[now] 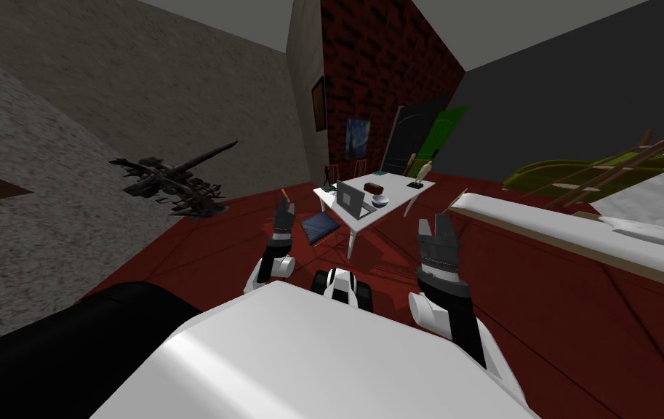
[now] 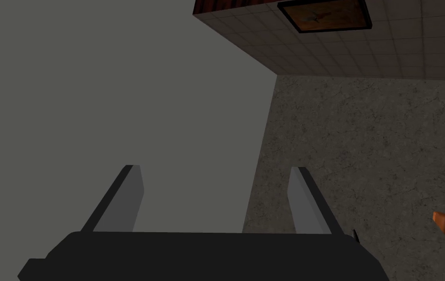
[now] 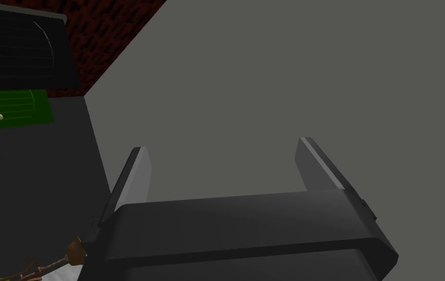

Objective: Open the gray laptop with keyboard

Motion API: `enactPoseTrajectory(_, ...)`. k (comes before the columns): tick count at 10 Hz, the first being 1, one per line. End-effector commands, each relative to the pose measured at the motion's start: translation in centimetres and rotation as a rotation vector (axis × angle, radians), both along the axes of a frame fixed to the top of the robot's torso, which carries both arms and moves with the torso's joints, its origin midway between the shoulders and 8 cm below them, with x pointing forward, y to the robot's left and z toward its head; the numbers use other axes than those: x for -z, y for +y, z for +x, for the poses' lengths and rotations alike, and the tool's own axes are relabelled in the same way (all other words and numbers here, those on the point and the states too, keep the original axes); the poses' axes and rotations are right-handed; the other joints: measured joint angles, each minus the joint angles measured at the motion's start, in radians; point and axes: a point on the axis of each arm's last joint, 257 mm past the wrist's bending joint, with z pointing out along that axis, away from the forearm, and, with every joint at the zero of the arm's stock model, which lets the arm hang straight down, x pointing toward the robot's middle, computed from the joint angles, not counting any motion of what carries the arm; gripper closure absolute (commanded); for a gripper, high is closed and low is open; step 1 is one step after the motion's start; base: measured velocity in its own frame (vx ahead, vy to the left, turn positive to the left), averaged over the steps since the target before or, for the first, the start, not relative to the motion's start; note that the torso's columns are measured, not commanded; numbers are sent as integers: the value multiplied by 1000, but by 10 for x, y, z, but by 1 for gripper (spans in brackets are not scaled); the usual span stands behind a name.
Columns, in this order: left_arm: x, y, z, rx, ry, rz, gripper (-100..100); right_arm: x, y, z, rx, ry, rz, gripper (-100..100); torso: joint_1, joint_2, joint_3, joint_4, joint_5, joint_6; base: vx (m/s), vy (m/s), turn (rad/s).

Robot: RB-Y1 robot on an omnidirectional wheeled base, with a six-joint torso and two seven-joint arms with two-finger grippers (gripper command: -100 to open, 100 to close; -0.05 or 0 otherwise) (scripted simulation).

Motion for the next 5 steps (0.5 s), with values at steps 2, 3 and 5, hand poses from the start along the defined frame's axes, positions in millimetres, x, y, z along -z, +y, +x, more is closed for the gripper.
enactPoseTrajectory(2, 0, 0, 0, 0, 0, 0, 0, 14, 0, 6, 33, 43, -160, -100, 0, 0, 0, 0, 0, 0, 27, 54, 53)
enactPoseTrajectory(3, 0, 0, 0, 0, 0, 0, 0, 19, -1, 8, 47, 55, -207, -100, 0, 0, 0, 0, 0, 0, 33, 62, 67)
enactPoseTrajectory(5, 0, 0, 0, 0, 0, 0, 0, 28, -5, 12, 80, 78, -302, -100, 0, 1, 0, 0, 0, 0, 28, 65, 63)
